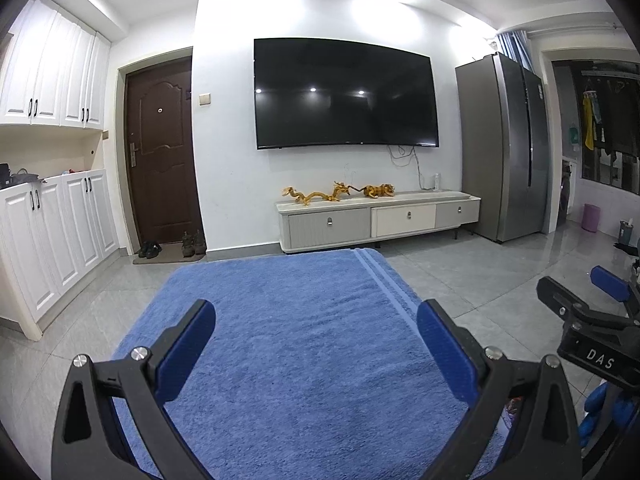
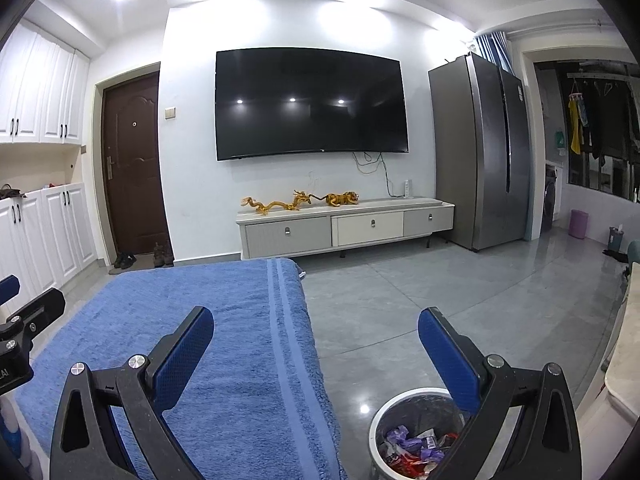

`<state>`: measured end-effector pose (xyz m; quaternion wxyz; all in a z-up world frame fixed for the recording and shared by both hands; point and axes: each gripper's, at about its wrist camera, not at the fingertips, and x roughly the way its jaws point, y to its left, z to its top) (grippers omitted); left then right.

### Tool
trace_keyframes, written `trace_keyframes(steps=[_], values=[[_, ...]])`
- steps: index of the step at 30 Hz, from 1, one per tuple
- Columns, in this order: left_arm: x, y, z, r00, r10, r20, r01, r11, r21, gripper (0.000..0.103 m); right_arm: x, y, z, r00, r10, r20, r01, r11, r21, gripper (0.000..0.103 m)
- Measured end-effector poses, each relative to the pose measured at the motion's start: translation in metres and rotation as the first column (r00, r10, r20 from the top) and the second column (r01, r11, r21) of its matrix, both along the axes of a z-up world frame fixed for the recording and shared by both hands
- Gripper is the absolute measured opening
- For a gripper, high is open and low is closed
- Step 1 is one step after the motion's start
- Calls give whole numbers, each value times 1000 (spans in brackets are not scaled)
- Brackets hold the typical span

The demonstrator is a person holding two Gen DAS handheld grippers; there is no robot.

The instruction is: Collect trash

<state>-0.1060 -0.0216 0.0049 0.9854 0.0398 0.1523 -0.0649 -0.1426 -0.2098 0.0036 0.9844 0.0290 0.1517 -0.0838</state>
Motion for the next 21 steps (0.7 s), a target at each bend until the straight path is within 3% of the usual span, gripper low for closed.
trace_keyframes(steps=[21], values=[[12,5,-13,996,60,-61,-59,998,20,101,2,-6,-4,1000,-18,-23,18,1000,7,103]])
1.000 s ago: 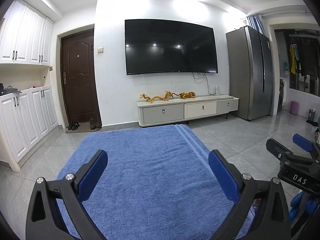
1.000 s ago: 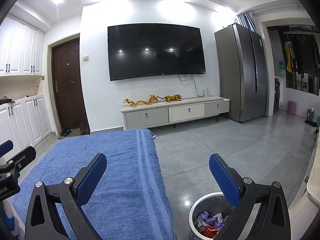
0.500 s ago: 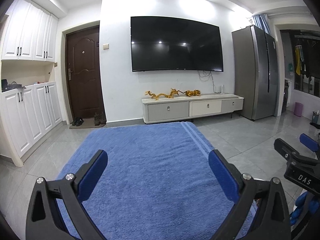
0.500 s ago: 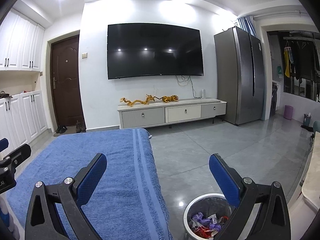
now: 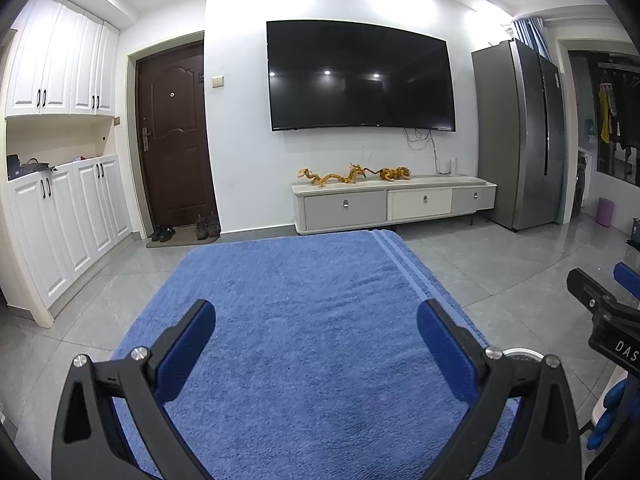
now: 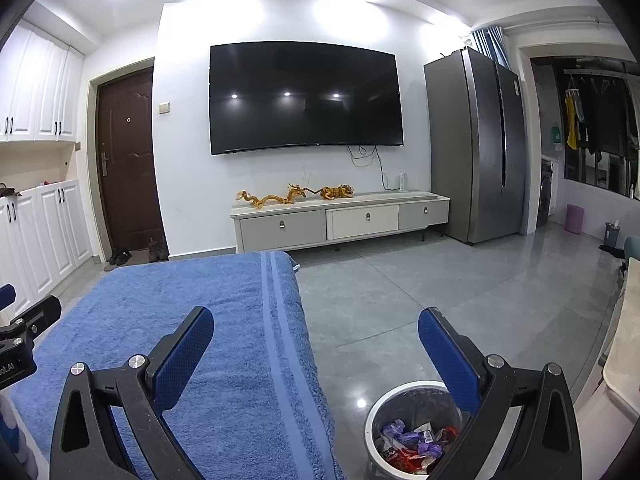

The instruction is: Collect trash

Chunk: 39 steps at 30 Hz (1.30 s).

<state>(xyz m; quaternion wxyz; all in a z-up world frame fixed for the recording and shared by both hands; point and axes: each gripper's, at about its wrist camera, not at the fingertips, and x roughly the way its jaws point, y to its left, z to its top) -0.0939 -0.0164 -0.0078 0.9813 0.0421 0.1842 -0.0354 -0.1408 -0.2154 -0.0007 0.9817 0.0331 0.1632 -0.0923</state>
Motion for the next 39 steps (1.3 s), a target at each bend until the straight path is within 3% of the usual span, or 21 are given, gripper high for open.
trace_keyframes(steps=[39], values=[[16,9,-8,999,17,-30,-18,1000,-7,102,12,-16,-11,997,-71,-26,71,997,-14,103]])
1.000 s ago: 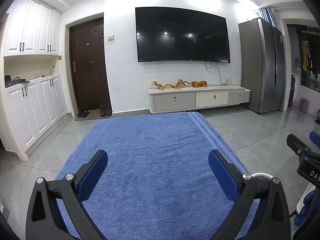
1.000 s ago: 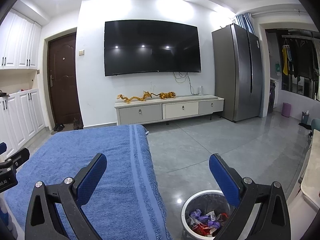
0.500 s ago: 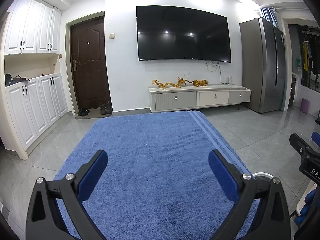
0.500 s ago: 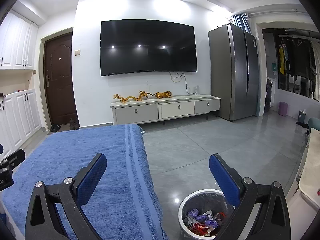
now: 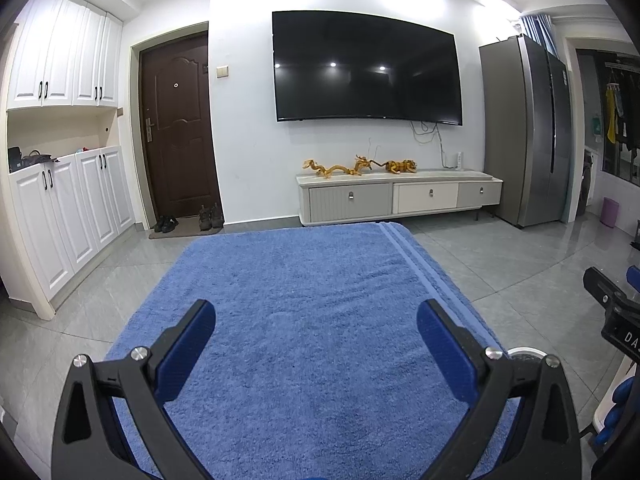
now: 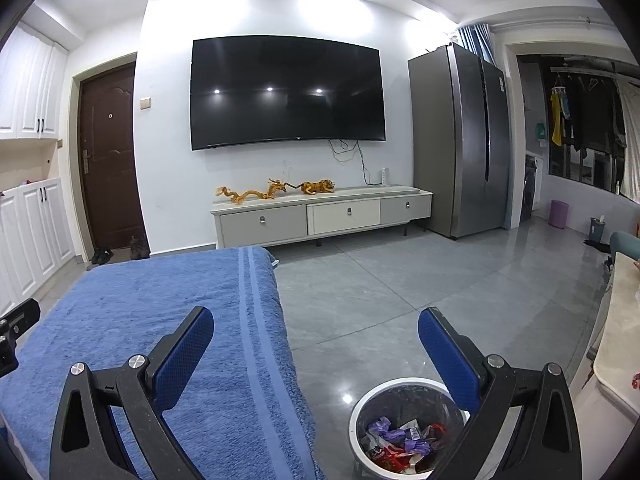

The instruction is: Collect trash

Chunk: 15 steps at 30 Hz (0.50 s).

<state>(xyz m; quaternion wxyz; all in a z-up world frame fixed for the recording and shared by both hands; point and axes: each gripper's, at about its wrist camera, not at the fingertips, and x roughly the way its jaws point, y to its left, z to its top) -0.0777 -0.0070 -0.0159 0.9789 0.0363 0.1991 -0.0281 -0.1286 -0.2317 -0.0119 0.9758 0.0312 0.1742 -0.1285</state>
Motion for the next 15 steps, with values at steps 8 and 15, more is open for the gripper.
trace_keyframes(steps=[8,15], values=[[9,2,-3,1000,-6,9,6,1000,-5,102,8,-6,-2,1000,-19,-13,19,1000,-10,103],[26,6,-10,1000,-10,-12,10,1000,-9,102,24,-7,-7,999,-30,-45,29,999,-18,103]])
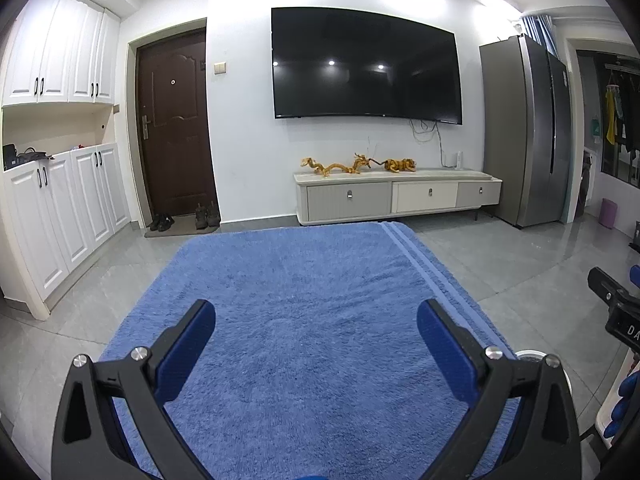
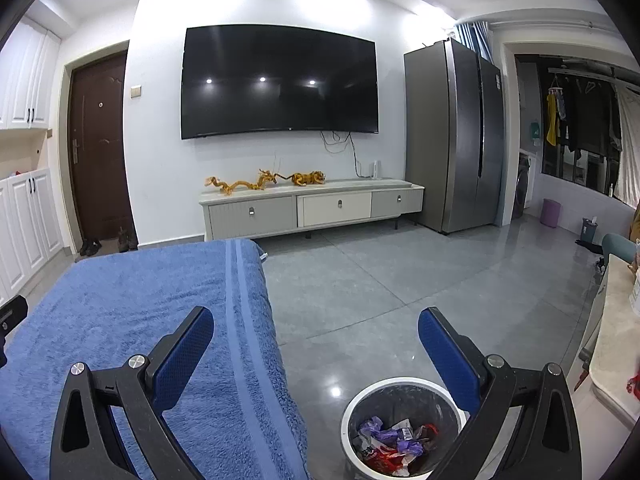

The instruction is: Collect trash

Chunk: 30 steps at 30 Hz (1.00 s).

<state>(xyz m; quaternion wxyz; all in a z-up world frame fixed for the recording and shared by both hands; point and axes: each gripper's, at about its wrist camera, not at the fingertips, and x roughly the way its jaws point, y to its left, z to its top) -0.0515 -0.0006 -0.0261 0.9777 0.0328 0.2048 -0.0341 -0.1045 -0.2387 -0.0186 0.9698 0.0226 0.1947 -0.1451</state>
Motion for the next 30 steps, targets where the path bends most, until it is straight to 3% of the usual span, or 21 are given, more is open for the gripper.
trace_keyframes(steps=[30], values=[[68,-3,-35,992,8,-124,-6,1000,19,102,57,-6,-27,996,2,-89,-4,1000,-27,103]])
